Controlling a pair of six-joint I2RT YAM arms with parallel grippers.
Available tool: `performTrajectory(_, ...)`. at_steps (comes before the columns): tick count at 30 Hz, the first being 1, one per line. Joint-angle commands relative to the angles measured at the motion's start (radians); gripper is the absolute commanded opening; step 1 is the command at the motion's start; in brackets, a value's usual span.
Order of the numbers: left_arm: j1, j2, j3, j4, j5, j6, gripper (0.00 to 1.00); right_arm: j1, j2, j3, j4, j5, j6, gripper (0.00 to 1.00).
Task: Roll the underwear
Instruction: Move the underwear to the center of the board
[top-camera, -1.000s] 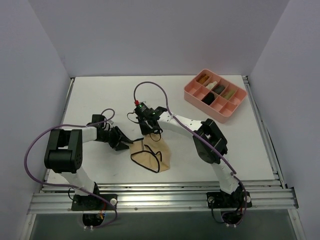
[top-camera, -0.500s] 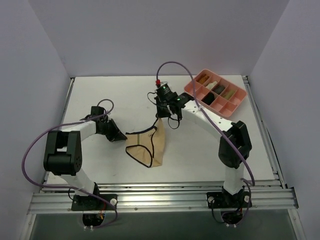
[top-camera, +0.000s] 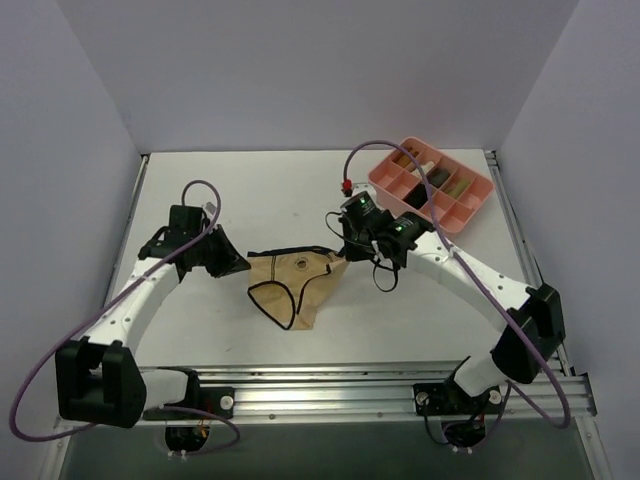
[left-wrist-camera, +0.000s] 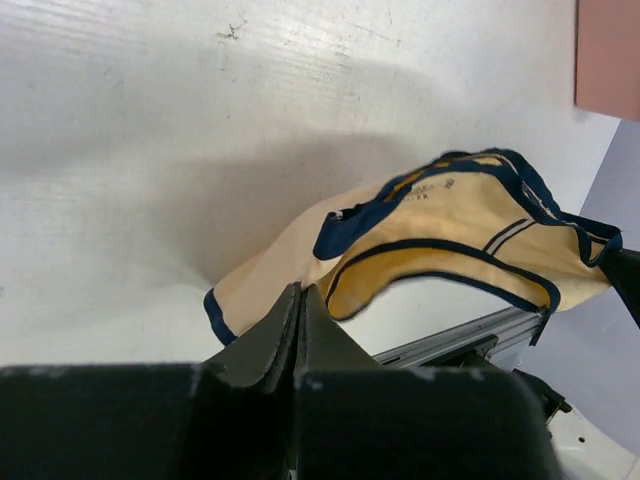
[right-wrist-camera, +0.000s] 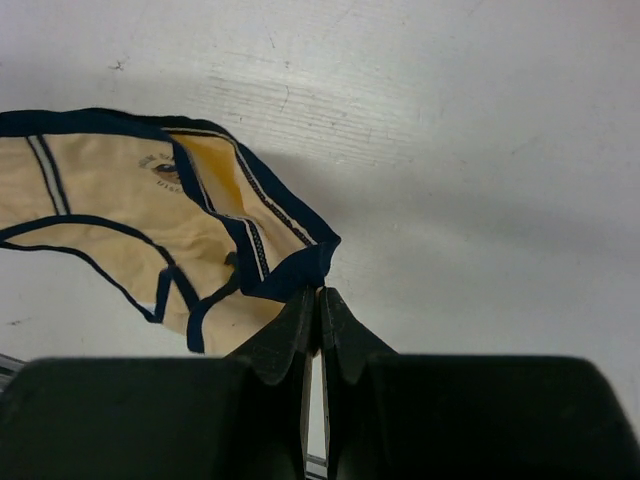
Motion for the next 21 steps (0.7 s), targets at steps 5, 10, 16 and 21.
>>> performTrajectory(5, -0.024, -0.244, 0.046, -0.199, -0.088, 0.020, 0.02, 0.073, -0.282, -0.091, -0.007, 0.095, 0.060, 0.00)
performTrajectory(10, -0.032, -0.337, 0.034, -0.257, -0.111, -0.003, 0.02, 0.114, -0.380, -0.161, -0.005, 0.114, 0.115, 0.00)
performTrajectory(16, -0.032, -0.423, 0.024, -0.343, -0.191, -0.017, 0.02, 0.139, -0.438, -0.264, 0.016, 0.126, 0.187, 0.00)
performTrajectory(21, -0.031, -0.466, 0.021, -0.403, -0.259, -0.041, 0.02, 0.151, -0.452, -0.319, 0.074, 0.157, 0.206, 0.00)
